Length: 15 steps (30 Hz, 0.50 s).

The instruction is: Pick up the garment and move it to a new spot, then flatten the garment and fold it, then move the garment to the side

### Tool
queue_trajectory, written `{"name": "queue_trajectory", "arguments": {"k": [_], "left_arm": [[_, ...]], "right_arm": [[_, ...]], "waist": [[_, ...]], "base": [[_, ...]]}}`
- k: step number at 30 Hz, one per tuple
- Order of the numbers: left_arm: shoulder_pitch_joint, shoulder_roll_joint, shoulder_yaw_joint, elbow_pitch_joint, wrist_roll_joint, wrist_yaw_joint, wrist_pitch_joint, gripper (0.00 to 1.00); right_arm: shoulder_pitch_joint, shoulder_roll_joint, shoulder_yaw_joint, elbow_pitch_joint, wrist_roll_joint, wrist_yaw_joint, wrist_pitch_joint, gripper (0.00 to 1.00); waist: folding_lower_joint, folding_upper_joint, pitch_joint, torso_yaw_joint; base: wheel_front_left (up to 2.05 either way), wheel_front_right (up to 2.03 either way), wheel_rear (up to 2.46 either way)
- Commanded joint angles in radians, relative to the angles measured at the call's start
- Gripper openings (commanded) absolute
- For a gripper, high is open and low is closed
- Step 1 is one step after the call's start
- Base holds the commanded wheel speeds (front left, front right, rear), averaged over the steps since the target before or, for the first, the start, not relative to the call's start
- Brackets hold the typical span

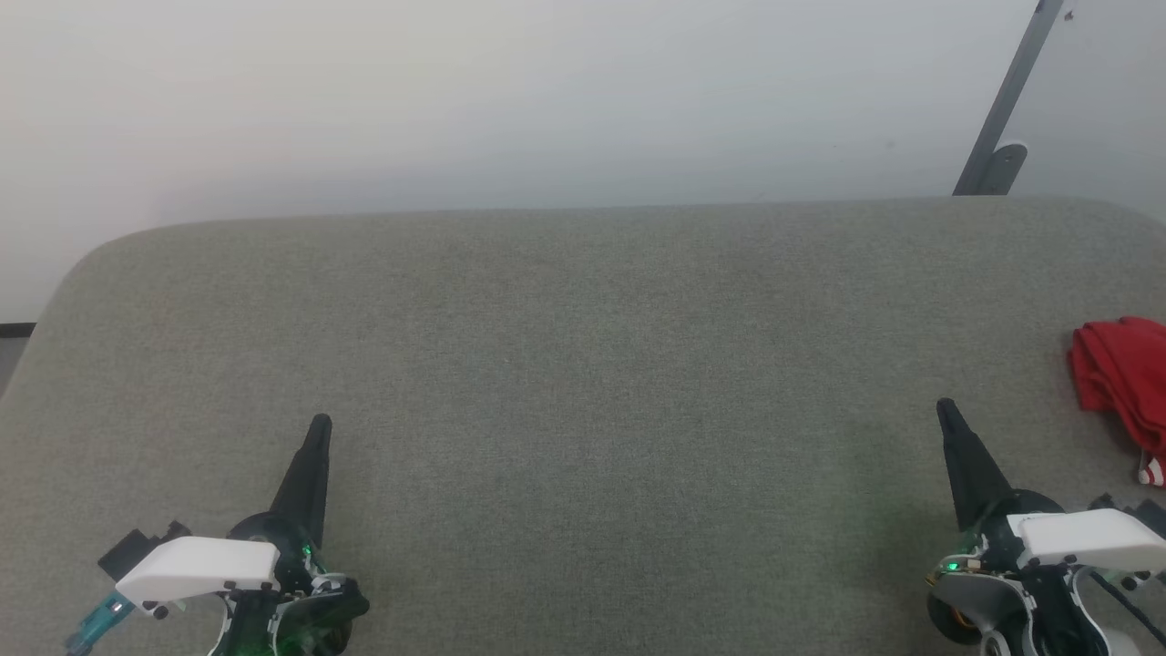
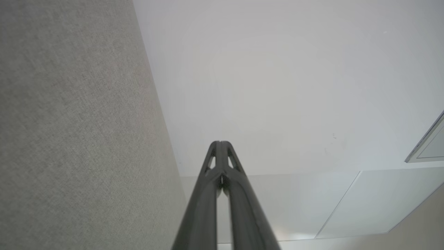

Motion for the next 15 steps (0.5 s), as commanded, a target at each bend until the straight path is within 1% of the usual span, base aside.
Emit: {"name": "queue_trajectory", "arguments": {"k": [1, 15], "left_arm": [[-0.007, -0.003, 0.005, 0.000, -0.001, -0.004, 0.005, 0.00], [-0.008, -0.005, 0.009, 0.000, 0.005, -0.004, 0.010, 0.00]], "right_arm": [[-0.006, 0.006, -0.003, 0.003, 0.003, 0.000, 0.002, 0.00], [-0.006, 0.006, -0.004, 0.003, 0.001, 0.000, 0.002, 0.00]], "waist": [[0.0000, 0.0000, 0.000, 0.000], [0.0000, 0.0000, 0.000, 0.000]], "base": [[0.00, 0.00, 0.00], [0.00, 0.00, 0.00]]}}
